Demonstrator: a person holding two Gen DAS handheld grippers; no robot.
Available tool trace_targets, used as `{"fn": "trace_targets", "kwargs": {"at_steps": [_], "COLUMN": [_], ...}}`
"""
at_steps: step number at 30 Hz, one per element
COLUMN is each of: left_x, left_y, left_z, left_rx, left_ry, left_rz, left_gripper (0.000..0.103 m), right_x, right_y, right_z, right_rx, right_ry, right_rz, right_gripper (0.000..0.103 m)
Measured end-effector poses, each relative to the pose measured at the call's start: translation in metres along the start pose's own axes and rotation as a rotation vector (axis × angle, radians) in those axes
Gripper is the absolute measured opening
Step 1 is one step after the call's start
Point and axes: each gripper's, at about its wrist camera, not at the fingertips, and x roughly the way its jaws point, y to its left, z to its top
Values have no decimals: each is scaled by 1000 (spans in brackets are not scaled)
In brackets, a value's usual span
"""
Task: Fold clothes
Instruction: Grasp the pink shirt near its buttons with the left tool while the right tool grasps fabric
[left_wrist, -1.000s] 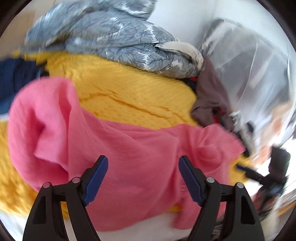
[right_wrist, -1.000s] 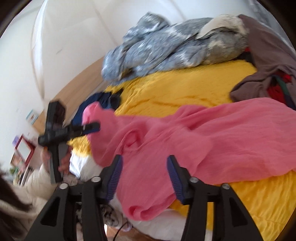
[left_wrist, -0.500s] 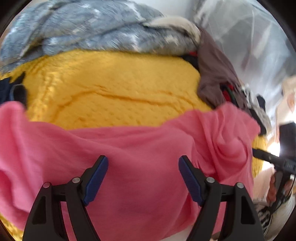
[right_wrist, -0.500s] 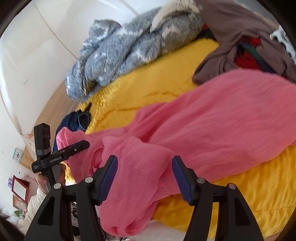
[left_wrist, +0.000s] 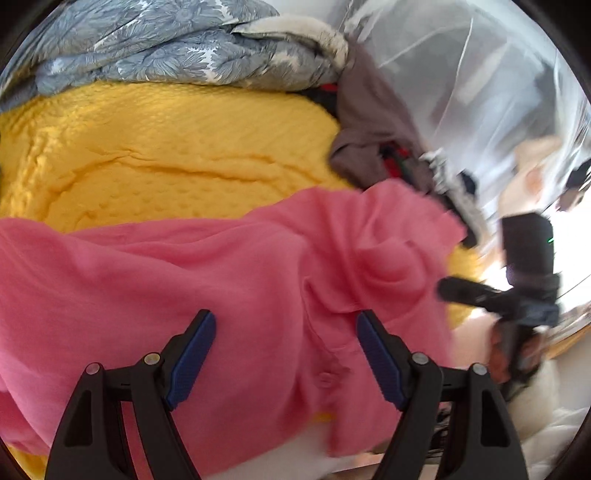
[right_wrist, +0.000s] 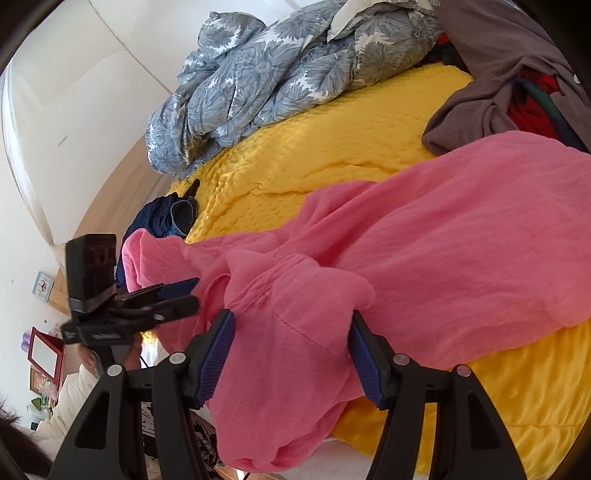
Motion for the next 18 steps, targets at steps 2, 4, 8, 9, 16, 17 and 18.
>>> {"fn": "trace_targets", "kwargs": {"at_steps": [2, 4, 8, 9, 16, 17, 18], "left_x": [-2, 4, 12, 14, 24, 25, 25], "left_y": [-1, -5, -9, -9, -6, -7, -7], "left_z": [0, 0, -2, -2, 0, 0, 0], "left_rx": [-12, 6, 26, 31, 23, 26, 31], "left_ry": [-4, 11, 10, 9, 39, 39, 43], "left_rz": [-22, 6, 34, 41, 55, 58, 59], "left_gripper": [81, 81, 78, 72, 38, 26, 21], "right_x": [-1, -2, -1, 0, 3, 3, 3], "right_y": [-3, -4, 0, 1, 6, 8, 10], "right_z": [1, 1, 0, 0, 0, 0, 0], "right_rx": [12, 17, 4, -1, -25, -35, -48], "right_ry": [-1, -4, -4, -2, 2, -1, -4], "right_rz": [0, 1, -3, -4, -14, -19, -27], "right_gripper": [63, 64, 64, 64, 63, 60, 57]}}
